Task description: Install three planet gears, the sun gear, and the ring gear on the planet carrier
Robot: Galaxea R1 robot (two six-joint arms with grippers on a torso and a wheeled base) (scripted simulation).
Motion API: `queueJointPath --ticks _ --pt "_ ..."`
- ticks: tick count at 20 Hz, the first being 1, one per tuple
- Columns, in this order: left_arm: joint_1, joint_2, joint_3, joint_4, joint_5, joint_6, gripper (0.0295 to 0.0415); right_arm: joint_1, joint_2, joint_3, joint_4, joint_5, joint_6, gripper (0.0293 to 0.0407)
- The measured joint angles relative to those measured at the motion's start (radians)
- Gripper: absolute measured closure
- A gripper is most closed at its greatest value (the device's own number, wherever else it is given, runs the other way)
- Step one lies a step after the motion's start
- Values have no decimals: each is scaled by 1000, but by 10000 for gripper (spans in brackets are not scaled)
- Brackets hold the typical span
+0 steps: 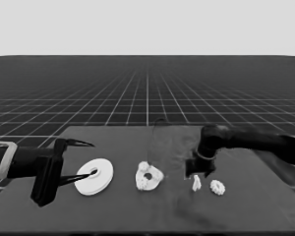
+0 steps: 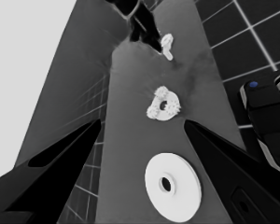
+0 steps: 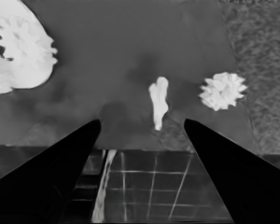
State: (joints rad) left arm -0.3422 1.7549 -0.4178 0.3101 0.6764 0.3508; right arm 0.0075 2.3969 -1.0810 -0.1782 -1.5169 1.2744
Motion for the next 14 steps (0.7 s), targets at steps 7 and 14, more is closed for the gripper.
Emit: queueJointPath --ticks 7,14 --pt "0 0 0 0 0 0 326 3 -284 -90 27 50 -325 315" --pt "0 0 0 0 0 0 326 -213 -225 -213 -137 193 -360 315"
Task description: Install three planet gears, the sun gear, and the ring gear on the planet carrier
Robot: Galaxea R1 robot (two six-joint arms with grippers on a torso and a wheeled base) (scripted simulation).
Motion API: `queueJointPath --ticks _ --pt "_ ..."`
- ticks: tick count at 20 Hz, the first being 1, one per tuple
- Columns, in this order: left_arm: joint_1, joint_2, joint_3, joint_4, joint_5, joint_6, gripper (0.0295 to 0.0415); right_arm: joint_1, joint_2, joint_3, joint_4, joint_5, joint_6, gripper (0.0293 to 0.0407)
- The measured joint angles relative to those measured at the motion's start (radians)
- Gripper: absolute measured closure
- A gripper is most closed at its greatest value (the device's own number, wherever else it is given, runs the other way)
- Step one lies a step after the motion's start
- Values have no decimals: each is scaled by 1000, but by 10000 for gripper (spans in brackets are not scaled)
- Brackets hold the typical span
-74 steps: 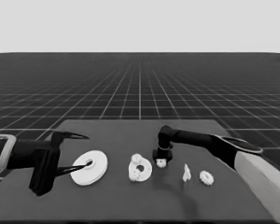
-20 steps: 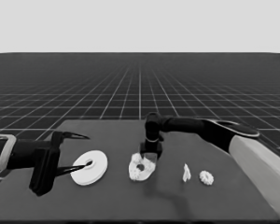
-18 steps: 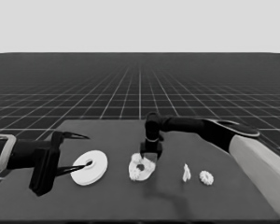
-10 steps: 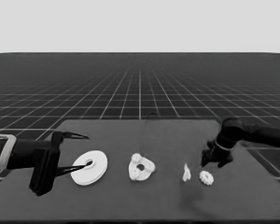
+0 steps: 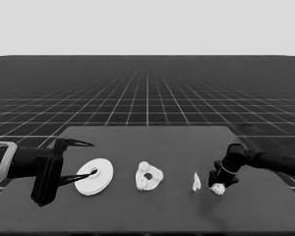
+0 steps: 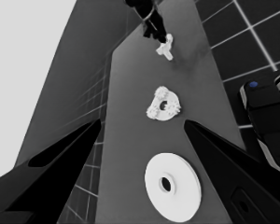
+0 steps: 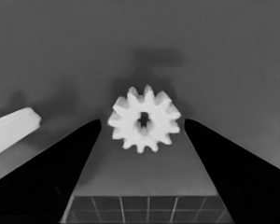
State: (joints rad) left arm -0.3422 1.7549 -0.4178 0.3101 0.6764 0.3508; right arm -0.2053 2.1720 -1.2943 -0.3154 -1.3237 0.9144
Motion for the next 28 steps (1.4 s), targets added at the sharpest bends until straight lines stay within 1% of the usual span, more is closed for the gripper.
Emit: queueJointPath --ticks 4,6,7,14,15,16,17,20,24,25,26,27,28 --pt "0 0 0 0 0 0 326 -7 4 -7 -5 6 -2 315" --pt "0 0 0 0 0 0 326 -7 4 -8 -6 6 -2 386" --pt "0 0 0 0 0 0 326 -7 4 -8 -6 6 -2 390" --pt "0 0 0 0 0 0 326 -7 4 -8 -6 7 -2 390" --pt "0 0 0 0 0 0 326 67 -32 64 54 -55 16 390" --pt "0 0 0 0 0 0 326 128 -50 96 97 -91 22 390" --pt "0 0 0 0 0 0 326 165 -57 108 124 -112 24 390" --pt "0 0 0 0 0 0 326 207 -62 117 157 -136 25 390" --pt "0 0 0 0 0 0 326 215 -63 117 164 -141 25 390" --pt "0 0 0 0 0 0 326 226 104 164 133 -204 395 390" --pt "0 0 0 0 0 0 326 233 413 100 137 -236 563 390" --pt "0 0 0 0 0 0 326 236 617 -48 145 -236 571 390" --pt "0 0 0 0 0 0 326 237 733 -176 150 -229 537 390"
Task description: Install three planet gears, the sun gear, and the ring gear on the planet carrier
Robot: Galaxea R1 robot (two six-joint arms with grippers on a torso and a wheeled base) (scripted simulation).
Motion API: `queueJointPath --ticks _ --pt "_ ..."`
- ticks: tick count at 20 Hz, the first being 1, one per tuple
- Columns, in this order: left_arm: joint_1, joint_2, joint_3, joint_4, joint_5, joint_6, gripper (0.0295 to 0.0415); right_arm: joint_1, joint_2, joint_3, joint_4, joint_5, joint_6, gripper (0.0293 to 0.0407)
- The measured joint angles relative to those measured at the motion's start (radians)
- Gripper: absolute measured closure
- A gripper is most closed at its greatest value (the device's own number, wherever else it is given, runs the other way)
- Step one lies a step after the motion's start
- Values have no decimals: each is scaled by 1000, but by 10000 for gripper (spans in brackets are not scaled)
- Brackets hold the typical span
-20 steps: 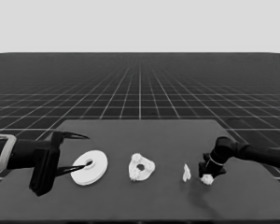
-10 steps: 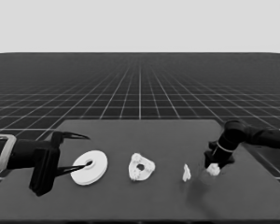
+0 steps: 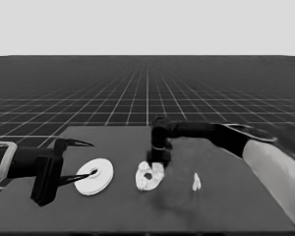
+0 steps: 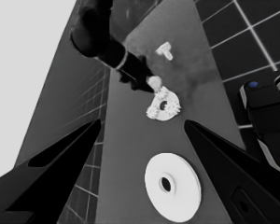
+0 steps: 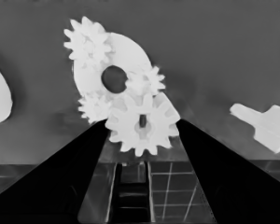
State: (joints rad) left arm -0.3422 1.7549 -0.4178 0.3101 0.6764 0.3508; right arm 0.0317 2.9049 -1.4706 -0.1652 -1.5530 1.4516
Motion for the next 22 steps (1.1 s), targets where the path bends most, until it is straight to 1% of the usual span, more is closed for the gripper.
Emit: queueJointPath --ticks 2,6,7,8,11,22 --pt "0 0 0 0 0 0 326 0 106 -151 5 10 -58 390" --pt "0 0 0 0 0 0 326 -1 155 -236 7 15 -94 390" --pt "0 0 0 0 0 0 326 -47 164 -263 -41 29 -111 390" --pt "0 0 0 0 0 0 326 -81 170 -284 -69 38 -123 390" --pt "0 0 0 0 0 0 326 -115 178 -313 -100 52 -140 390" --pt "0 0 0 0 0 0 326 -129 180 -320 -107 55 -96 390"
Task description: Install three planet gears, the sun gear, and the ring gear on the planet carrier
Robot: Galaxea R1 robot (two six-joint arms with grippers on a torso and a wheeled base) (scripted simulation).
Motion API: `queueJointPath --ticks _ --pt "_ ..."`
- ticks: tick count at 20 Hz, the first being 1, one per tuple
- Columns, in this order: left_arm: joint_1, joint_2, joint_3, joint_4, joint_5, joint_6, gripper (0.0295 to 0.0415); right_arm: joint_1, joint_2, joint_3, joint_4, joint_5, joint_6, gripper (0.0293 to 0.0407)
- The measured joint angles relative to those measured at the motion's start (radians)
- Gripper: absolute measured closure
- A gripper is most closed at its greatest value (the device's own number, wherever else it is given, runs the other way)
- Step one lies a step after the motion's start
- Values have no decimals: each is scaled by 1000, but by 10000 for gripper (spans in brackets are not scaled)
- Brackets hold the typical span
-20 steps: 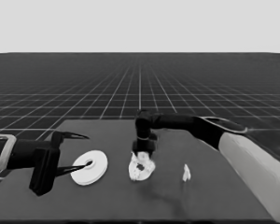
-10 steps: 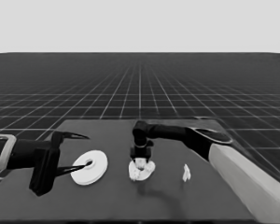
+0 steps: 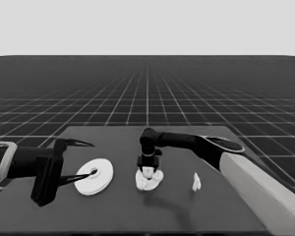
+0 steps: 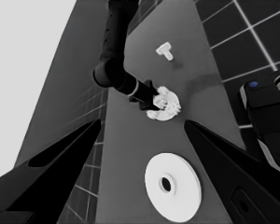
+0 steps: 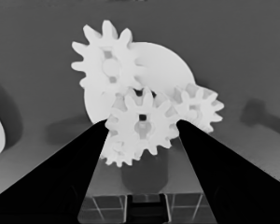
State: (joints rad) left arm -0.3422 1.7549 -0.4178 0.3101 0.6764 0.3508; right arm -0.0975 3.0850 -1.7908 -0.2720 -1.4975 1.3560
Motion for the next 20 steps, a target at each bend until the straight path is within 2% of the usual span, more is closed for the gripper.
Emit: queueJointPath --ticks 20 --pt "0 0 0 0 0 0 326 -7 -1 -1 0 0 209 390"
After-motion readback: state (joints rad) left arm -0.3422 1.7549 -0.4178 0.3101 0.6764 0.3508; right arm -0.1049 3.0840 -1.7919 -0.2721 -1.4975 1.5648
